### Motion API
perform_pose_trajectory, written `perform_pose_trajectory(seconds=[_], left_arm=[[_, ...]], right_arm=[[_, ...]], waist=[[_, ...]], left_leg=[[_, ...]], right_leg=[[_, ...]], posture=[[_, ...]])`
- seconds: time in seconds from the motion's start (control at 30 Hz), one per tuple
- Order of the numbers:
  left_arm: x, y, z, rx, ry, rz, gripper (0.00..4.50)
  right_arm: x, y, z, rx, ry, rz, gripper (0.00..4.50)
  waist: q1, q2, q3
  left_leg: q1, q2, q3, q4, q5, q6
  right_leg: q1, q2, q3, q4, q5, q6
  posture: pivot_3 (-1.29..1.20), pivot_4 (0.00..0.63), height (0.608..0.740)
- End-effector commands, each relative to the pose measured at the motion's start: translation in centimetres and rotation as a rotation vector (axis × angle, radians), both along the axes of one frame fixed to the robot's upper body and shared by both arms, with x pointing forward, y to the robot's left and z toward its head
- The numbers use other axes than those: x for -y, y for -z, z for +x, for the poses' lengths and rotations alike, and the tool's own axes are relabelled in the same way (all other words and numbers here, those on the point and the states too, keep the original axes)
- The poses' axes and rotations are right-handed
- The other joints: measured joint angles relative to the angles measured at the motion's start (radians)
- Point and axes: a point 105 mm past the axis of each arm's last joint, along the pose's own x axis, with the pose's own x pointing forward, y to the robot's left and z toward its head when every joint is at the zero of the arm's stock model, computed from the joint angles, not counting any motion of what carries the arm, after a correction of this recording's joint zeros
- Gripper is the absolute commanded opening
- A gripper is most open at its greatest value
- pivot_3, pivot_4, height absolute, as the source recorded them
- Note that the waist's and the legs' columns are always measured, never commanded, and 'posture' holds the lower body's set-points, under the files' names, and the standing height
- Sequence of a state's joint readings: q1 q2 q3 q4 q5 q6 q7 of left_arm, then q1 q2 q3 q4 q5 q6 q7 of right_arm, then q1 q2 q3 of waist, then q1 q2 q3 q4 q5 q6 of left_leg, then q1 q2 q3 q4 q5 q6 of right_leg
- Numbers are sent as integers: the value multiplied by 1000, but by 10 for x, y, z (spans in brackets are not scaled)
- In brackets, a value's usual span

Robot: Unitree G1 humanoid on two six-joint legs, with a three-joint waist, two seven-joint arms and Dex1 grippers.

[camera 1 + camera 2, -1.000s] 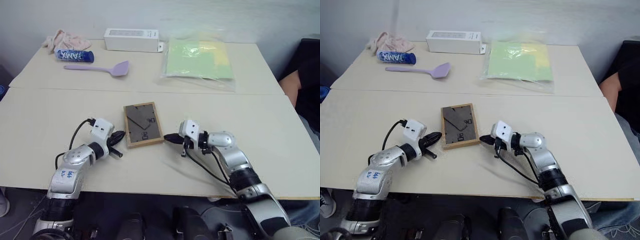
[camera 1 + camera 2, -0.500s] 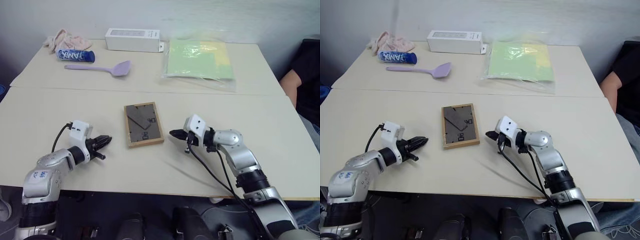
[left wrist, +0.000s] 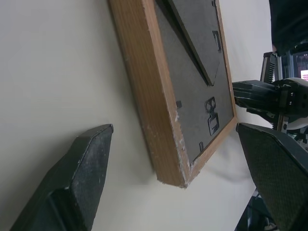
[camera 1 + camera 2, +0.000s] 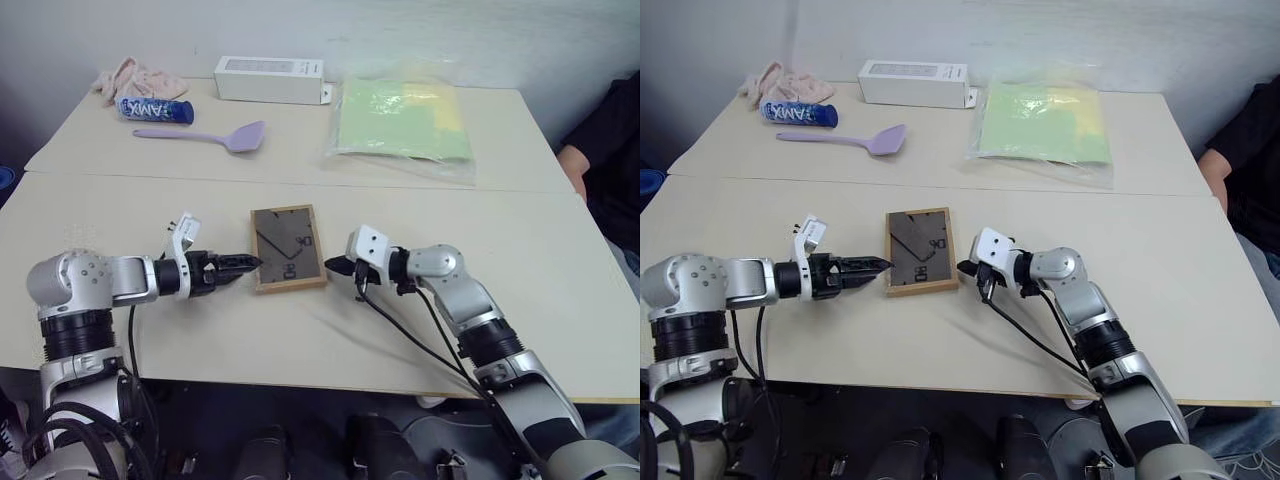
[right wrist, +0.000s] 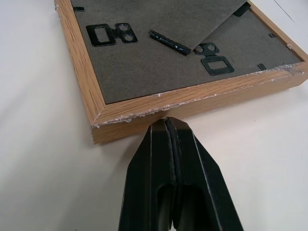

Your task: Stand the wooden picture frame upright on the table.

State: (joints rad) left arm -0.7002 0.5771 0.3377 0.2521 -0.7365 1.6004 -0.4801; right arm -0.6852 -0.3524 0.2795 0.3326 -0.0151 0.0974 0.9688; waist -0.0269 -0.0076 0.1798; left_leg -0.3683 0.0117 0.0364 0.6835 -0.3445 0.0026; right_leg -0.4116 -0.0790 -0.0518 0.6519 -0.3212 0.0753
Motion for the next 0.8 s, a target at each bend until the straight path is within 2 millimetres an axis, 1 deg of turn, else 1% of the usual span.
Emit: perform_pose_trajectory(seconds=[0.03,0.17,0.3,0.5,0.6,0.67,0.8], left_arm=[[17,17,-7,-102,91,17,4323],[29,13,-6,-121,138,-29,4323],[43,8,1,-137,146,-104,4323],[48,7,2,-153,141,-168,4323],[48,12,2,-164,120,-165,3753],[43,18,1,-173,88,-153,3097],[37,19,-1,-156,61,-163,1839]], right_arm=[[-9,-16,-3,51,-36,6,0],[-13,-18,-3,54,-40,8,0],[-16,-17,-5,54,-42,12,0],[-17,-15,-7,56,-43,14,0],[-16,-15,-8,55,-41,14,0],[-11,-16,-7,56,-34,10,0],[1,-14,-6,43,-24,7,0]], waist=[[-1,0,0],[0,0,0],[2,0,0],[2,0,0],[-1,0,0],[-2,0,0],[-2,0,0]], left_leg=[[0,0,0,0,0,0],[0,0,0,0,0,0],[0,0,0,0,0,0],[0,-1,-1,1,0,0],[0,-1,0,1,0,0],[0,-1,0,1,0,-1],[0,0,0,1,0,-1]], right_leg=[[0,0,0,0,0,0],[0,0,0,0,0,0],[0,0,0,0,0,0],[0,0,0,0,0,0],[0,0,0,0,0,0],[0,0,0,0,0,0],[0,0,0,0,0,0]], posture=[[0,150,740],[0,150,740],[0,150,740],[0,150,740],[0,150,740],[0,150,740],[0,150,740]])
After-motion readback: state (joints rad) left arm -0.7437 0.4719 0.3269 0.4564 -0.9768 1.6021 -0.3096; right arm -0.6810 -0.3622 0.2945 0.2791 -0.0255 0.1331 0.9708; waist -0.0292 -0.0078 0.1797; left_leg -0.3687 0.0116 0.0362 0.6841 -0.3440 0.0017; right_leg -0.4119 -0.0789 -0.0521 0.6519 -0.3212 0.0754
